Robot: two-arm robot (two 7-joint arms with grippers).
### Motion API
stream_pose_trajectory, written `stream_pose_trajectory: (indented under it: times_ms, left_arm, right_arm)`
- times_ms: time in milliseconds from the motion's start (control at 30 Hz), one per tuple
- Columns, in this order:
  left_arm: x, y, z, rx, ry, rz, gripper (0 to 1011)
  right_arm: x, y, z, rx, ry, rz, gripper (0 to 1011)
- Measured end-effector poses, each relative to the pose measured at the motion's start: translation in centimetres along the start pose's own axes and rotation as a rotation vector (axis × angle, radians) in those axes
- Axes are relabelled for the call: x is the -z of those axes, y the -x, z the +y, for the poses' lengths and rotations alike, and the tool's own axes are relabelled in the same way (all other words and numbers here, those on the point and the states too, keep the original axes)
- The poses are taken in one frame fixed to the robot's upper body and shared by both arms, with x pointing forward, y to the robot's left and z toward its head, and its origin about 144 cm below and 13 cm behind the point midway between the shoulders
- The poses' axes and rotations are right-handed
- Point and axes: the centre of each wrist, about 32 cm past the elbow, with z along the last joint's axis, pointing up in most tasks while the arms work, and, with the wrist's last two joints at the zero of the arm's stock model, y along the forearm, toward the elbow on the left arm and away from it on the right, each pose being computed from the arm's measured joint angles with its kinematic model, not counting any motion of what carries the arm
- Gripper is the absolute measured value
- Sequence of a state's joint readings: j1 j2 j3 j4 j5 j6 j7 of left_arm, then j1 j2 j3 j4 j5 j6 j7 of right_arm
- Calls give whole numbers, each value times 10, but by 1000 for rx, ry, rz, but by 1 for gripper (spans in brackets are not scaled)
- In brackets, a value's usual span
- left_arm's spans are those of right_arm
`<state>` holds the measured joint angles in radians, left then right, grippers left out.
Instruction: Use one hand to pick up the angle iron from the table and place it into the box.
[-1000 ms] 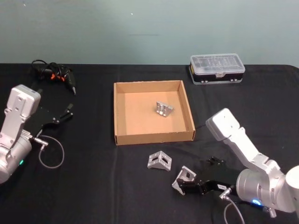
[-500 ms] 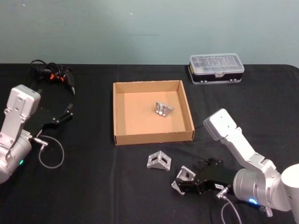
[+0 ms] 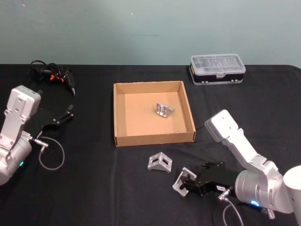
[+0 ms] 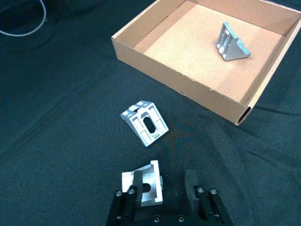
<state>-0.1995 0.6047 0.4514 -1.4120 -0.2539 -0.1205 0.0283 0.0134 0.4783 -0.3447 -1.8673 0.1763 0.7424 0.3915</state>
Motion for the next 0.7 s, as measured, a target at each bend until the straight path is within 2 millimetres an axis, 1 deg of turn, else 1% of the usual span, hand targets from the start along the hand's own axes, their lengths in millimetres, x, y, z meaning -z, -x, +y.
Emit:
stream_pose_trajectory:
  times_ms: [67,100,133,167,267,300,433,467,500,567,700]
  left_arm:
    - [0,0,0,0,0,0,1011]
    - [0,0,0,0,0,0,1011]
    - [0,0,0,0,0,0,1011]
    - [0,0,0,0,0,0,1011]
    - [0,0,0,0,0,0,1011]
    - [0,0,0,0,0,0,1011]
    - [0,0,0,0,0,0,1011]
    - [0,0,0,0,0,0,1011]
    - [0,0,0,0,0,0,1011]
    - [0,0,0,0,0,0,1011]
    - [0,0,0,0,0,0,1011]
  right_arm:
    - [0,0,0,0,0,0,549]
    - [0,0,0,0,0,0,488]
    - [0,0,0,0,0,0,488]
    - [0,0,0,0,0,0,405]
    - [0,0,0,0,0,0,345]
    - [0,0,0,0,0,0,282]
    - [0,0,0,0,1,-1,205]
    - [0,0,0,0,1,-1,148]
    - [0,0,0,0,0,-1,112]
    - [0,0,0,0,0,-1,82]
    - [0,1,-1,0,-6,-5,80]
